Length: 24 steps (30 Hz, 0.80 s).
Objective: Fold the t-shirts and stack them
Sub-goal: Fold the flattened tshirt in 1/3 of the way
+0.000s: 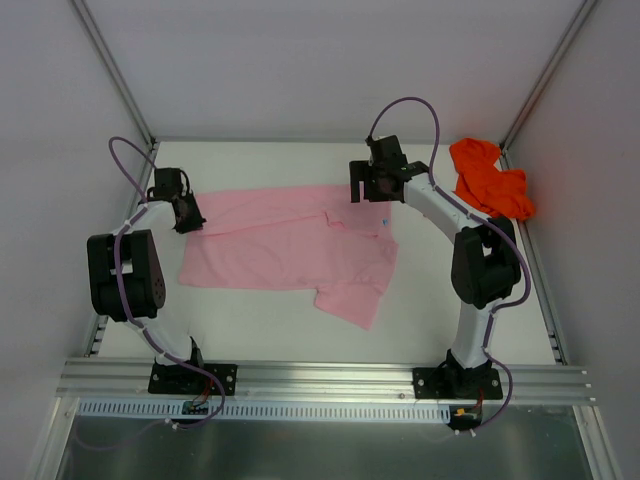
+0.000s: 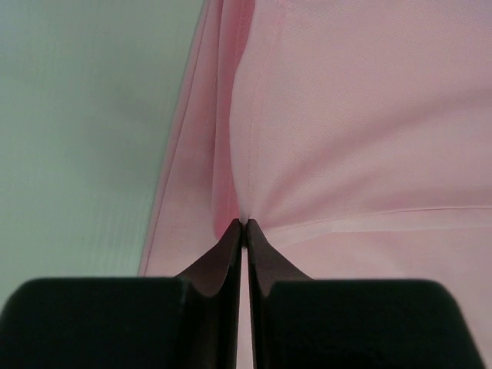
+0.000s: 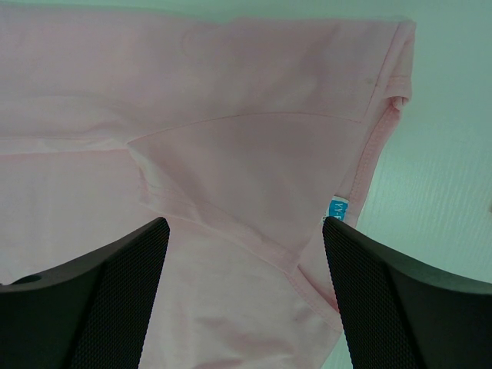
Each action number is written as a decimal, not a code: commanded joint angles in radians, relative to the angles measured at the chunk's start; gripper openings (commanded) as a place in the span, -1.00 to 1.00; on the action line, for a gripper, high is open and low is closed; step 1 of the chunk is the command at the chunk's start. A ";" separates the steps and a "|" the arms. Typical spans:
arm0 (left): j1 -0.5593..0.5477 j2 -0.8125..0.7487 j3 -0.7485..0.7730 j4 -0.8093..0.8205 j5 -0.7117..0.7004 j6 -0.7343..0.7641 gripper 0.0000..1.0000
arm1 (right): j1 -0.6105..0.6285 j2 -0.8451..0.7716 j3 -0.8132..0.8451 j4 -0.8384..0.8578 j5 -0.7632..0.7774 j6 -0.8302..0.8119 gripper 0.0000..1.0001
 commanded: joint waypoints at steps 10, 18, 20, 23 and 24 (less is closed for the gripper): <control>-0.009 -0.028 -0.022 -0.049 -0.088 -0.013 -0.79 | -0.006 0.020 0.010 -0.030 0.000 0.008 0.68; -0.009 -0.047 -0.027 -0.049 -0.080 -0.018 -0.09 | -0.007 0.010 -0.001 -0.026 0.003 0.012 0.69; -0.009 -0.055 -0.015 -0.049 -0.087 -0.019 0.27 | -0.007 0.012 0.008 -0.038 0.007 0.012 0.69; -0.008 -0.052 0.040 -0.075 -0.100 -0.025 0.42 | -0.009 0.009 0.016 -0.069 0.021 0.012 0.70; -0.006 -0.041 0.060 -0.086 -0.107 -0.027 0.43 | -0.010 0.006 0.013 -0.082 0.026 0.012 0.70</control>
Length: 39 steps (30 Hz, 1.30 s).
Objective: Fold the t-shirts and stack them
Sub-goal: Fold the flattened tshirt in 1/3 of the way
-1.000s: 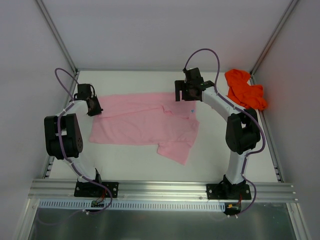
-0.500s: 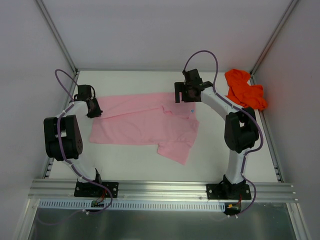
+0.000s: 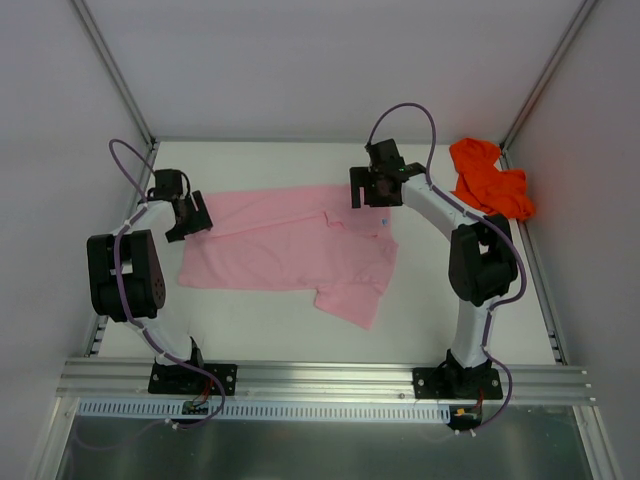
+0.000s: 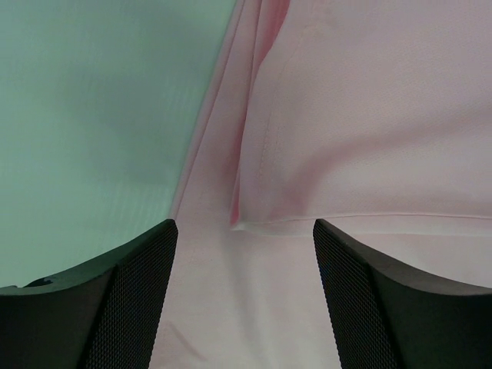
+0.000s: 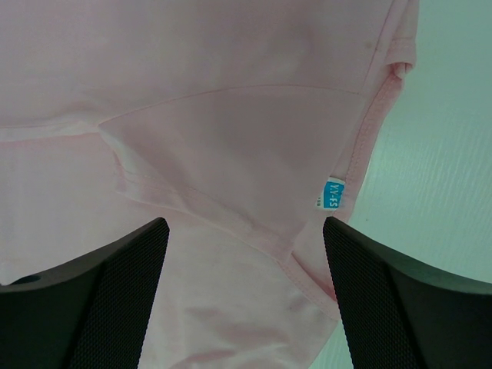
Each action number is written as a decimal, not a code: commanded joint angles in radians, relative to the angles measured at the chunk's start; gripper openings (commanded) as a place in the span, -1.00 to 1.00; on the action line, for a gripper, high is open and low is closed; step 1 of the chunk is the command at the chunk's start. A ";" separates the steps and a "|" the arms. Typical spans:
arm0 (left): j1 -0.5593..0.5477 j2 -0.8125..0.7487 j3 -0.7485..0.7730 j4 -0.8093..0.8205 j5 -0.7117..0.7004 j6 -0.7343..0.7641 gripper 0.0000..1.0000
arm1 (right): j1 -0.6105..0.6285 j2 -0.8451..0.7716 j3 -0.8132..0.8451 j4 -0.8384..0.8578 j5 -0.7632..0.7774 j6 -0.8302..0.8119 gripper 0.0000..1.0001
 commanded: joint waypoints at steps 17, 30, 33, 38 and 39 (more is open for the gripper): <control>-0.006 -0.038 0.059 -0.067 0.023 -0.139 0.11 | -0.057 -0.134 -0.207 0.020 0.017 0.141 0.73; -0.006 0.019 0.036 -0.037 0.012 -0.152 -0.19 | -0.048 -0.061 -0.200 0.061 -0.023 0.173 0.57; -0.006 0.025 0.033 -0.032 0.011 -0.156 -0.36 | -0.046 -0.053 -0.205 0.061 -0.024 0.176 0.51; -0.006 0.033 0.036 -0.032 -0.006 -0.153 -0.69 | -0.045 -0.044 -0.211 0.063 -0.027 0.182 0.31; -0.006 0.032 0.037 -0.035 -0.012 -0.149 -0.83 | -0.045 -0.042 -0.214 0.063 -0.026 0.184 0.29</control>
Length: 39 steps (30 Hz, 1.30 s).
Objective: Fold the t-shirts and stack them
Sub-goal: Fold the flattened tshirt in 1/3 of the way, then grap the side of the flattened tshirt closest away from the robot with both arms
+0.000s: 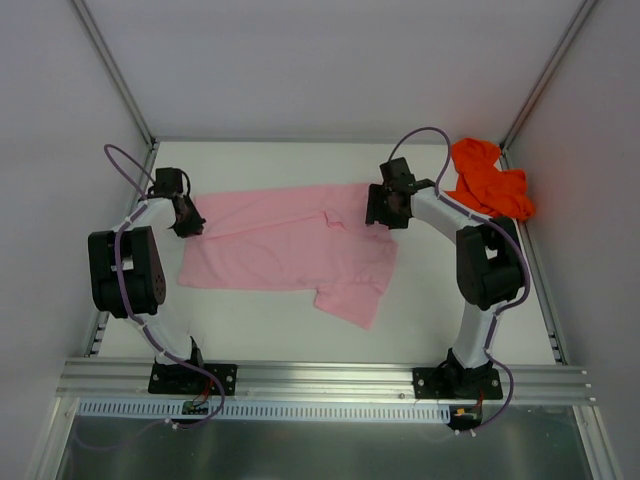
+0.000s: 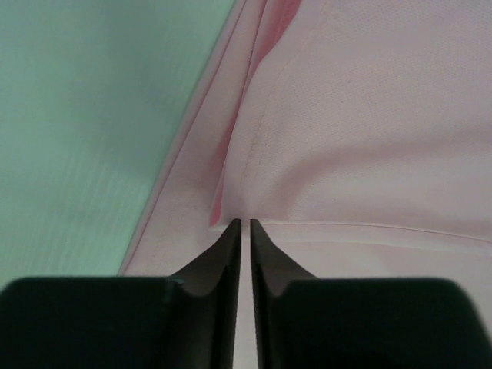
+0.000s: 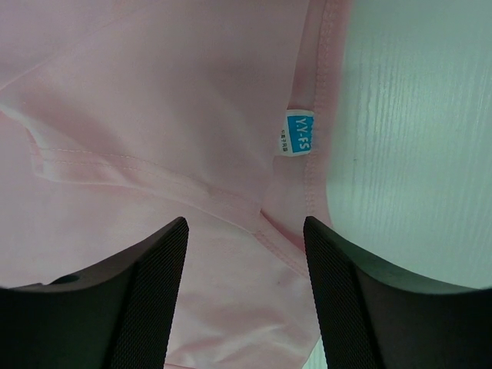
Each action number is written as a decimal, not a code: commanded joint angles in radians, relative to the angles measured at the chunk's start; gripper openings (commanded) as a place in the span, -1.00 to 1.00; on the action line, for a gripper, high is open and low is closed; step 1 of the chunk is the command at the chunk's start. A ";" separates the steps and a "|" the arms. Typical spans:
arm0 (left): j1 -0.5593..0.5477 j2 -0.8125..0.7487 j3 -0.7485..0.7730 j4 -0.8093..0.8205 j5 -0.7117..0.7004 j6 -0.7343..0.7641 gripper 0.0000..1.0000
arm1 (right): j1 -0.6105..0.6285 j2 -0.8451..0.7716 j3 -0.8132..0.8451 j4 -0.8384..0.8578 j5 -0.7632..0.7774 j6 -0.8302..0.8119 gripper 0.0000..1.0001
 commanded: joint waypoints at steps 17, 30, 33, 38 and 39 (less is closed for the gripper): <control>-0.006 -0.149 0.000 -0.036 -0.120 0.019 -0.60 | 0.005 -0.168 -0.003 -0.029 0.051 -0.028 0.45; -0.006 -0.360 -0.171 -0.148 -0.046 -0.139 0.43 | 0.017 -0.462 -0.370 -0.017 0.013 0.087 0.65; -0.006 -0.452 -0.236 -0.219 -0.136 -0.231 0.72 | 0.058 -0.539 -0.485 0.011 0.003 0.136 0.72; -0.002 -0.620 -0.325 -0.271 -0.187 -0.313 0.97 | 0.152 -0.632 -0.607 0.005 0.019 0.208 0.73; 0.000 -0.635 -0.334 -0.270 -0.181 -0.312 0.98 | 0.161 -0.648 -0.647 0.003 0.016 0.222 0.73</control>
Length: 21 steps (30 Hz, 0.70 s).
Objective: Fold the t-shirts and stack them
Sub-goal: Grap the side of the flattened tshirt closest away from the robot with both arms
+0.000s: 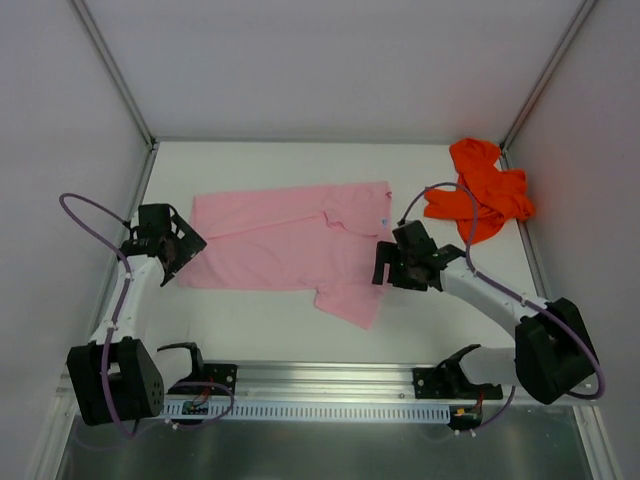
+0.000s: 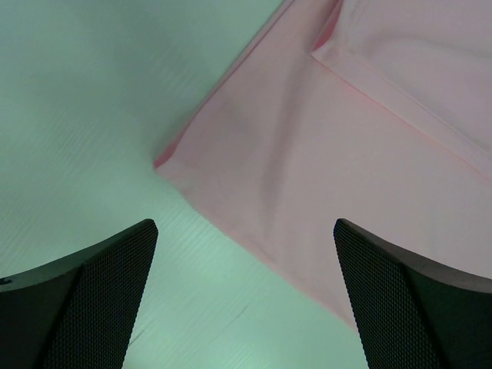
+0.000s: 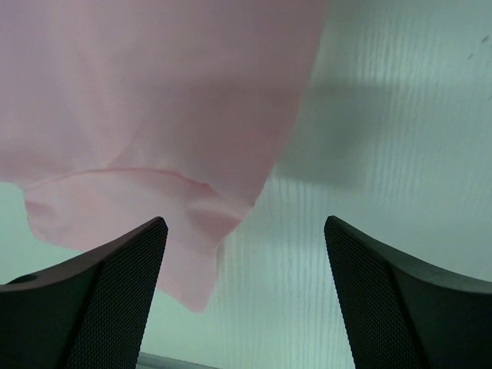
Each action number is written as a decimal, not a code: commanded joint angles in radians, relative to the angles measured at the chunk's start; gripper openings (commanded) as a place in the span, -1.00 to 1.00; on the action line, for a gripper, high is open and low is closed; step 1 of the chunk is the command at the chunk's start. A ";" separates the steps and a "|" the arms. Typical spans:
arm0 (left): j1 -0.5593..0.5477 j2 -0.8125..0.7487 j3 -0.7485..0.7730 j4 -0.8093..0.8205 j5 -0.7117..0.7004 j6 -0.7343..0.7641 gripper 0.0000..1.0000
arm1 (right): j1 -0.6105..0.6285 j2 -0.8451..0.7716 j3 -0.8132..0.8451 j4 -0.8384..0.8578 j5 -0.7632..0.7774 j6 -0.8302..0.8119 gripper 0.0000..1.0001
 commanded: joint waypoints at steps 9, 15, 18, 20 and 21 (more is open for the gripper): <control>0.001 -0.099 -0.094 -0.013 0.039 -0.063 0.98 | 0.082 -0.383 -0.311 0.029 -0.101 0.261 0.76; 0.001 -0.110 -0.107 0.002 0.025 -0.045 0.98 | 0.151 -0.373 -0.369 0.131 -0.113 0.274 0.76; 0.001 -0.108 -0.093 -0.002 0.014 -0.037 0.98 | 0.199 -0.321 -0.357 0.129 -0.084 0.274 0.75; 0.002 -0.111 -0.082 -0.004 0.011 -0.030 0.98 | 0.211 -0.295 -0.361 0.122 -0.062 0.277 0.72; 0.001 -0.110 -0.076 -0.008 0.005 -0.026 0.98 | 0.217 -0.292 -0.369 0.137 -0.062 0.287 0.69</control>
